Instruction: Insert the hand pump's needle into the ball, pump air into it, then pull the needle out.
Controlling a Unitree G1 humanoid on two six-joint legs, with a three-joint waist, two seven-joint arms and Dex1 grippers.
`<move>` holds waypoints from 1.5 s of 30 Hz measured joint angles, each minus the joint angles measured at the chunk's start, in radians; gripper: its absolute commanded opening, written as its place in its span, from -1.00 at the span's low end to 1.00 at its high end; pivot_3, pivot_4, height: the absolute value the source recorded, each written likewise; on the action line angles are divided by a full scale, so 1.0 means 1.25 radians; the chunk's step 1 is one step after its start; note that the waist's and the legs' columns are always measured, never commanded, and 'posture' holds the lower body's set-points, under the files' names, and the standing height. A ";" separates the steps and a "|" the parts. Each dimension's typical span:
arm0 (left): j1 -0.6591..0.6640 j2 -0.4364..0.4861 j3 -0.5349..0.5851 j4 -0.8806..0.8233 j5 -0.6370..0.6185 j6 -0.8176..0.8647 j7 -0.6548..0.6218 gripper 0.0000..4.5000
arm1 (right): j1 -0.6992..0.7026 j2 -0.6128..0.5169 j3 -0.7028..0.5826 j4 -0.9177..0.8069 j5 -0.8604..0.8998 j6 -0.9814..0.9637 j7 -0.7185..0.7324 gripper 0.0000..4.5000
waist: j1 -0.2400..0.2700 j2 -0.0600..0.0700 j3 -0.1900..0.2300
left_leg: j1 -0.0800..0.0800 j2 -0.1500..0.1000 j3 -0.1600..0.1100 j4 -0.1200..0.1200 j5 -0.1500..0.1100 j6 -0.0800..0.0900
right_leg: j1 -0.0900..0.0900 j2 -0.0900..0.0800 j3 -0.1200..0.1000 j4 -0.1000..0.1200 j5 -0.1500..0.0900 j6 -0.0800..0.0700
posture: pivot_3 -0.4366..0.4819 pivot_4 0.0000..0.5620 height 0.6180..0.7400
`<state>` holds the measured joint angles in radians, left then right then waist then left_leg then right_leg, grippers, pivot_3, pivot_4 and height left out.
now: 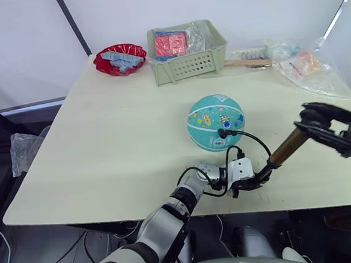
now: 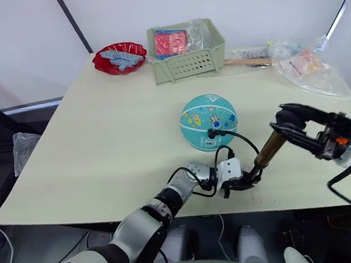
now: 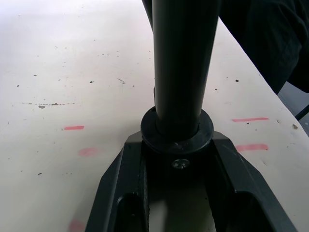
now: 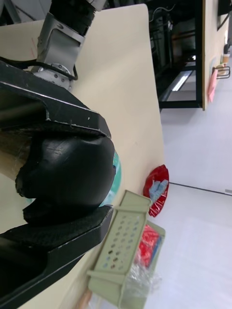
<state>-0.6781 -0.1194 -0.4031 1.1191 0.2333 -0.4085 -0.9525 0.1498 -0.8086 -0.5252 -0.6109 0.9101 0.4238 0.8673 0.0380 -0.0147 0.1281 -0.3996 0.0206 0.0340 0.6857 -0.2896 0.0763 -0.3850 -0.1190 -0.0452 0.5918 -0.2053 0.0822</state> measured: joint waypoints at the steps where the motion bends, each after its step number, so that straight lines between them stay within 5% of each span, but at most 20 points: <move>1: 0.000 0.001 0.000 0.000 0.000 0.000 -0.001 -0.54 | 0.006 0.014 0.019 0.002 -0.021 -0.015 0.002 -0.27 | 0.000 0.000 -0.001 | 0.000 0.000 0.000 0.000 0.000 0.000 | 0.000 0.000 0.000 0.000 0.000 0.000 | -0.05 -0.47 0.96; 13: -0.001 0.003 0.000 0.007 0.004 0.000 0.001 -0.54 | 0.068 0.138 0.186 0.136 -0.212 -0.198 0.047 -0.27 | -0.001 -0.005 -0.007 | 0.001 0.001 0.000 0.000 0.000 0.000 | 0.000 0.001 0.000 0.000 0.000 0.000 | -0.05 -0.47 0.96; 22: -0.002 0.002 0.000 0.008 0.006 0.001 0.001 -0.54 | 0.067 0.153 0.217 0.180 -0.247 -0.249 0.061 -0.27 | -0.001 -0.002 -0.008 | 0.001 0.001 0.000 -0.001 0.000 0.000 | 0.000 0.001 0.000 0.000 0.000 0.000 | -0.05 -0.47 0.96; 45: -0.011 -0.005 0.001 0.007 -0.003 -0.004 -0.006 -0.54 | -0.073 -0.060 -0.093 0.009 0.111 0.020 -0.065 -0.27 | 0.001 0.003 0.005 | -0.002 -0.002 0.000 0.000 0.000 0.000 | -0.001 -0.001 0.000 -0.001 0.000 0.000 | -0.05 -0.47 0.96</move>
<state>-0.6913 -0.1262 -0.4019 1.1275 0.2300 -0.4139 -0.9606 0.0581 -0.8836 -0.6411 -0.5999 1.0492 0.4483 0.7863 0.0398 -0.0113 0.1348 -0.4020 0.0186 0.0342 0.6856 -0.2896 0.0762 -0.3864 -0.1209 -0.0455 0.5910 -0.2052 0.0822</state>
